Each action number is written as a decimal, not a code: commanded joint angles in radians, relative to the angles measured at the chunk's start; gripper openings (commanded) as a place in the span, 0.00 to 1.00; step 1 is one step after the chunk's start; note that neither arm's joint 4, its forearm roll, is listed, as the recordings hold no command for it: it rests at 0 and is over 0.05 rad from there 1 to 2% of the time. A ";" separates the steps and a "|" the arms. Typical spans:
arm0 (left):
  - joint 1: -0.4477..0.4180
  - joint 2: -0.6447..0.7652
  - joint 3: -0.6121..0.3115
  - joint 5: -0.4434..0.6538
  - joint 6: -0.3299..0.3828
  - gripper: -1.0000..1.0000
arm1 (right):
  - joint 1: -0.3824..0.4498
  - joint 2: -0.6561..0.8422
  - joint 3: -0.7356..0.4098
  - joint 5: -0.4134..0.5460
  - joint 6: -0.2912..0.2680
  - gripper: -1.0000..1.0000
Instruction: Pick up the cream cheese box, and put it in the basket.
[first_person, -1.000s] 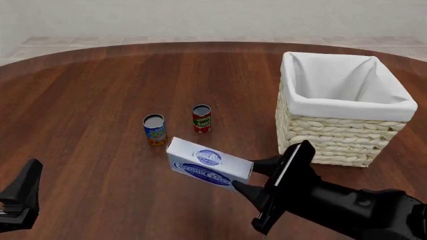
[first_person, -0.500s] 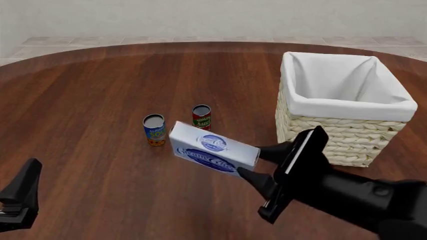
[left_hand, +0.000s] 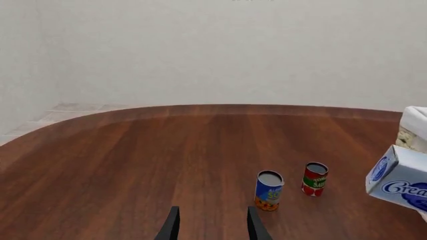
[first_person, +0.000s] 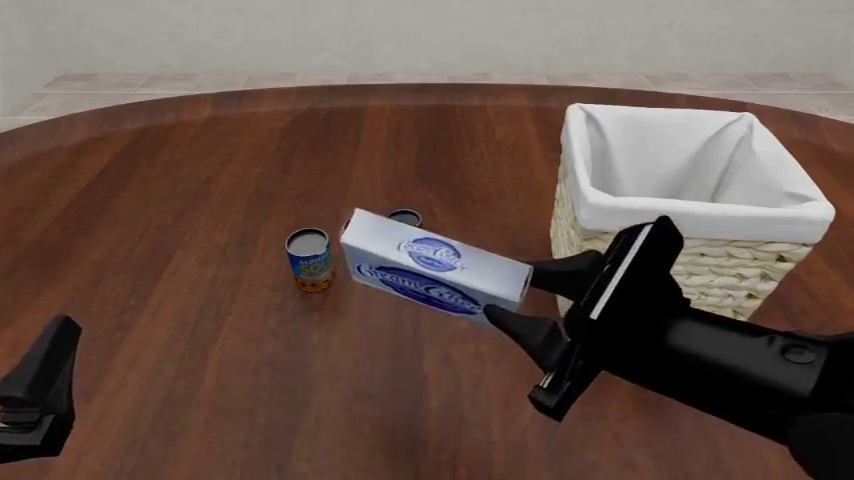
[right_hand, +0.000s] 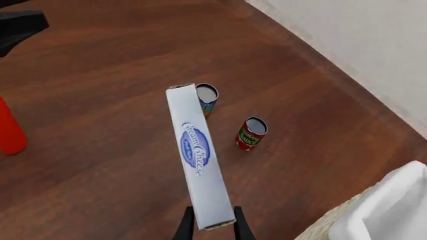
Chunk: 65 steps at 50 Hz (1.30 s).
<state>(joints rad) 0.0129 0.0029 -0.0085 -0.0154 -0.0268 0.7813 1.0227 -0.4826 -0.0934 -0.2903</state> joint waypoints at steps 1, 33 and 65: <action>0.001 -0.001 0.000 -0.002 -0.004 1.00 | -0.005 -0.031 -0.034 0.035 -0.007 0.00; 0.008 -0.002 -0.003 -0.008 -0.013 1.00 | -0.028 -0.060 -0.119 0.128 -0.066 0.00; 0.013 -0.002 -0.004 -0.011 -0.023 1.00 | -0.056 -0.103 -0.203 0.214 -0.111 0.00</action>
<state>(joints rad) 0.0249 0.0006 -0.0121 -0.0268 -0.0478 0.7349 0.9378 -0.6549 0.1008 -0.4041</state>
